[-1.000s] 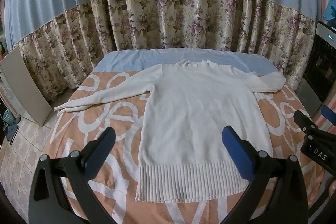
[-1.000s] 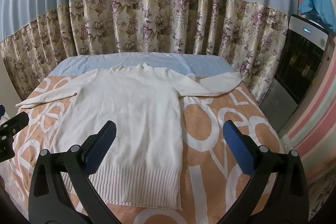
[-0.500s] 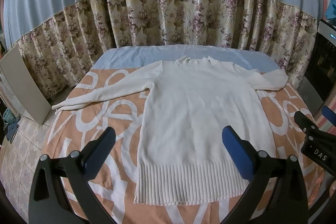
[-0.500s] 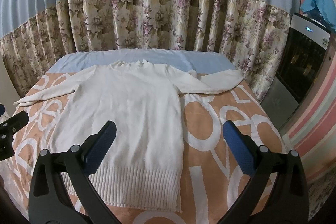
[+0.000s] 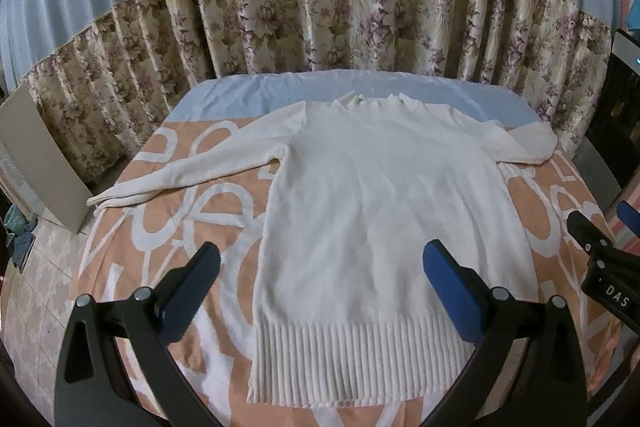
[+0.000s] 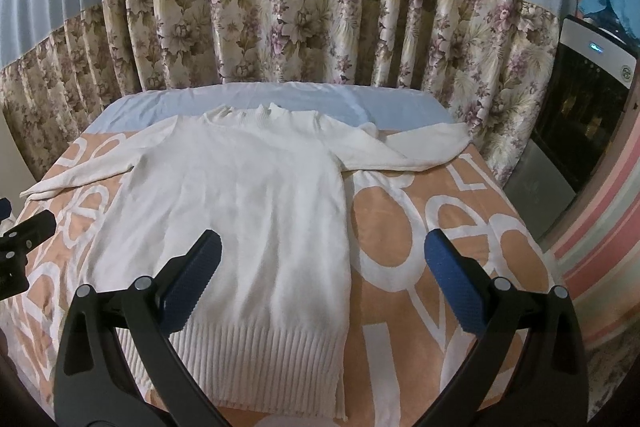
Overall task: Fold small clothes
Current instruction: 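Reach the right tool to the sweater sleeve cuff and grasp it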
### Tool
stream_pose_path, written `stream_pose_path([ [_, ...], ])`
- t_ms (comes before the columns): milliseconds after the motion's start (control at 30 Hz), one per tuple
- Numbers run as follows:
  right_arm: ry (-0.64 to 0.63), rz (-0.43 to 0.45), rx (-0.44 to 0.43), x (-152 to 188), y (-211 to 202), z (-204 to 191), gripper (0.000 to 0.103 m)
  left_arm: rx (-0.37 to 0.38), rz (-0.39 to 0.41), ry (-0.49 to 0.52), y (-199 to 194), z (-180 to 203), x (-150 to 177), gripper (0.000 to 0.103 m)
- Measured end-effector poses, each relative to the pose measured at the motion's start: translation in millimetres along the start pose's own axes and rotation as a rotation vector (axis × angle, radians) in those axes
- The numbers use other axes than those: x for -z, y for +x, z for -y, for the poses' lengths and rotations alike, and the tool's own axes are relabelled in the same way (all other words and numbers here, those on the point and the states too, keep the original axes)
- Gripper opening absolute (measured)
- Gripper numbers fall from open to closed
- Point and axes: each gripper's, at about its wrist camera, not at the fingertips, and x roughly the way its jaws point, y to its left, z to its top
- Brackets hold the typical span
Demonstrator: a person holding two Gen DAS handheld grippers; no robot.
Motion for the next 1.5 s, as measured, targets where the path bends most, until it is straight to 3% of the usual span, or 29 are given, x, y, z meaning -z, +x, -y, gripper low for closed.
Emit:
stream_pose_path([
  [200,0.020,0.017,-0.062,-25,28,24,0.100,0.046,0.043,0.020,23,12,-37,0.101],
  [433,-0.019,0.044,-0.007,-66,78,66,0.100,0.063,0.119,0.081,64,42,-86,0.101],
  [600,0.042,0.012,0.024,-94,131,125,0.100,0.090,0.018,0.106,114,71,-116,0.101],
  [767,0.096,-0.013,0.070,-111,178,177,0.100,0.134,-0.005,0.125,161,102,-148,0.101],
  [900,0.064,-0.027,0.120,-120,212,208,0.100,0.203,-0.026,0.141,197,125,-173,0.101],
  [1000,0.044,-0.044,0.142,-124,237,229,0.100,0.210,-0.024,0.161,214,140,-185,0.101],
  [1300,0.077,-0.053,0.036,-130,287,280,0.100,0.230,-0.046,0.192,259,172,-210,0.101],
  [1500,0.224,-0.109,-0.023,-125,330,327,0.091,0.239,-0.063,0.236,290,199,-218,0.101],
])
